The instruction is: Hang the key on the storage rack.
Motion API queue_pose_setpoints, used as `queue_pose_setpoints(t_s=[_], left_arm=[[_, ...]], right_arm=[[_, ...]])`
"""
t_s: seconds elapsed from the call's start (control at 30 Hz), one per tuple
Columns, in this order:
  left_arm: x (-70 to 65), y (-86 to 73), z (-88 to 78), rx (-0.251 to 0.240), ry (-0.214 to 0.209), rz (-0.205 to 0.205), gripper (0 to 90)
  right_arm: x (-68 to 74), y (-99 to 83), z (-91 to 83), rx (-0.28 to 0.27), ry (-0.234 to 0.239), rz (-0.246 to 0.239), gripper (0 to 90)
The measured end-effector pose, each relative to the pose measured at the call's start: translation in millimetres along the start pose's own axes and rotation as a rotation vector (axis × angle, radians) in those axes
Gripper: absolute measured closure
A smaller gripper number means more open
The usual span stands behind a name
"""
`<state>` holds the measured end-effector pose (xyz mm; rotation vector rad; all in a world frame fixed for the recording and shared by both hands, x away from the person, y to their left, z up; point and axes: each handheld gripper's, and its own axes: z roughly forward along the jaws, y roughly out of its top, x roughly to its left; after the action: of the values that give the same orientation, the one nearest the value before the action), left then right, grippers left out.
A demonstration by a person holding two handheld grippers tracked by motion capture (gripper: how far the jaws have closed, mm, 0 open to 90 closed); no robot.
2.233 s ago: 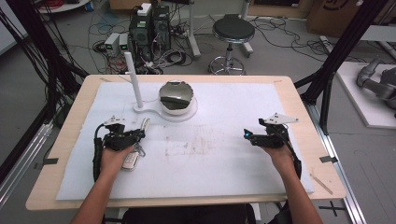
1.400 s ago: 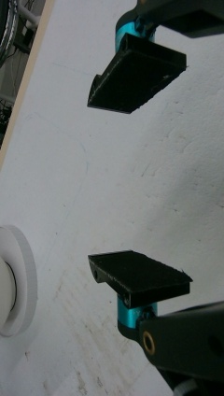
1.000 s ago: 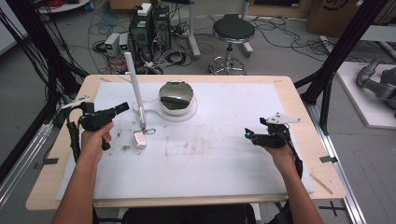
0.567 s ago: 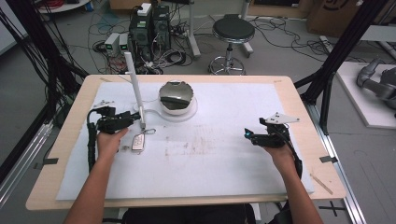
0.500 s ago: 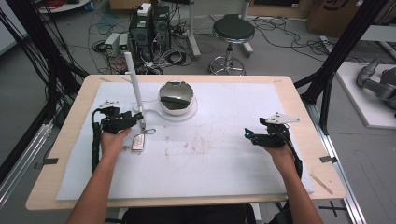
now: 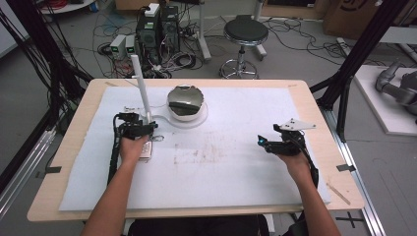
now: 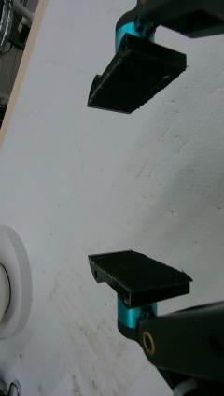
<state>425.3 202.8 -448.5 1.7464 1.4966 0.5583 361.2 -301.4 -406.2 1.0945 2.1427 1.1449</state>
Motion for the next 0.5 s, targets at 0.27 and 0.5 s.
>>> queue_pose_setpoints(t_s=[0.27,0.5], left_arm=[[-3.6,1.1,-0.1,0.017,0.070,0.053,59.7],[-1.0,-1.7,-4.6,0.008,-0.027,0.011,74.5]], right_arm=[[-0.7,-0.2,0.0,0.002,-0.001,0.000,21.7],[-1.6,-0.4,-1.0,-0.001,-0.004,0.004,21.8]])
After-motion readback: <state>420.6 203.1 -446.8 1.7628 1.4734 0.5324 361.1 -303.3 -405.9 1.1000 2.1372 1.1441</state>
